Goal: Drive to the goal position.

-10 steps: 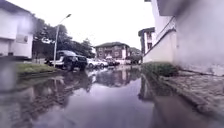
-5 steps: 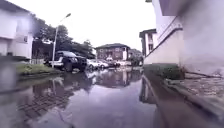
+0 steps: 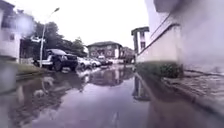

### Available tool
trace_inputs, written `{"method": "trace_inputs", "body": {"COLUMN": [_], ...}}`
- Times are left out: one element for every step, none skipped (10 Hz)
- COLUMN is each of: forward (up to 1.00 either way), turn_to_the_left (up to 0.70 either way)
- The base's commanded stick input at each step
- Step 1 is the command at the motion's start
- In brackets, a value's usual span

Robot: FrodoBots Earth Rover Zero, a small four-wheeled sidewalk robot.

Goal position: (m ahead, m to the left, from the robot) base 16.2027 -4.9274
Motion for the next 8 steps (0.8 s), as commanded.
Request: {"method": "trace_inputs", "body": {"forward": [0.70, 0.70, 0.70, 0.70, 0.70, 0.70, 0.70, 0.70], "turn_to_the_left": [0.00, 0.00, 0.00, 0.00, 0.00, 0.00, 0.00, 0.00]}}
